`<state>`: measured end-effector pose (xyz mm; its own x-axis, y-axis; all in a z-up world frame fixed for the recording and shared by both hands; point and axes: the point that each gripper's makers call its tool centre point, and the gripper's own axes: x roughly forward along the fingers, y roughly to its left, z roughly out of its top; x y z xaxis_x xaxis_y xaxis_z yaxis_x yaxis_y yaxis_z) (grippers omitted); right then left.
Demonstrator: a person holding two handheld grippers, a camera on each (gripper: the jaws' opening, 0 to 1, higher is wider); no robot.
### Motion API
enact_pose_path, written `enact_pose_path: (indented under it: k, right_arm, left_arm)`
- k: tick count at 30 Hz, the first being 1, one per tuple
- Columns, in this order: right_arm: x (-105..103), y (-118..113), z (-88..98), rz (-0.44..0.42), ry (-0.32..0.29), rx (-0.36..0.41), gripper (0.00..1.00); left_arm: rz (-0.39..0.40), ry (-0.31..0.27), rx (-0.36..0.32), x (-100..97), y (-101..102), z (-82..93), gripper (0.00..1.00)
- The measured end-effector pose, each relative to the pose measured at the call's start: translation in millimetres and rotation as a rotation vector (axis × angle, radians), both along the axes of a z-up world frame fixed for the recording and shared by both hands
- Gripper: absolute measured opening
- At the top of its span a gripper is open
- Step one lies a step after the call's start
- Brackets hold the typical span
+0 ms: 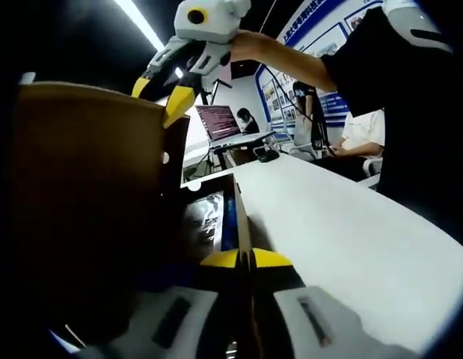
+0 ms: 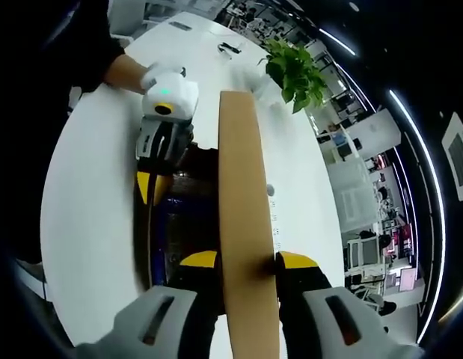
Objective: Operate the shoe box by opening the lid, removing the specified soft item, and placing it in the target area until the item is outside and the box remains undamaged.
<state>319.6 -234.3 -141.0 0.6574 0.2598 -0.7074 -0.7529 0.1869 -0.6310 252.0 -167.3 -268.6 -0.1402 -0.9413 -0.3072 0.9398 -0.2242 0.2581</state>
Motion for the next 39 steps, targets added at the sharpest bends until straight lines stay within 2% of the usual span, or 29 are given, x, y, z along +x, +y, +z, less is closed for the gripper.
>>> enact_pose_path:
  k: [7, 15, 20, 23, 26, 39]
  right_arm:
    - [9, -1, 3.5, -0.008, -0.041, 0.001, 0.28]
    - [28, -6, 9.6, -0.014, -0.171, -0.120, 0.25]
    - [36, -8, 12.4, -0.022, -0.226, -0.151, 0.23]
    - [42, -10, 17.9, -0.029, -0.270, -0.162, 0.21]
    - [48, -11, 21.6, -0.040, -0.308, -0.170, 0.19]
    - [74, -17, 32.1, -0.066, -0.404, -0.226, 0.11]
  left_arm:
    - [0.003, 0.004, -0.003, 0.8, 0, 0.3, 0.04]
    - [0.004, 0.008, 0.001, 1.6, -2, -0.2, 0.04]
    - [0.006, 0.011, 0.004, 2.2, -2, -1.0, 0.04]
    - [0.029, 0.060, 0.039, 2.7, -3, -2.1, 0.03]
    - [0.020, 0.044, 0.028, 1.8, -4, -2.5, 0.03]
    - [0.023, 0.050, 0.033, 4.5, -4, -4.1, 0.03]
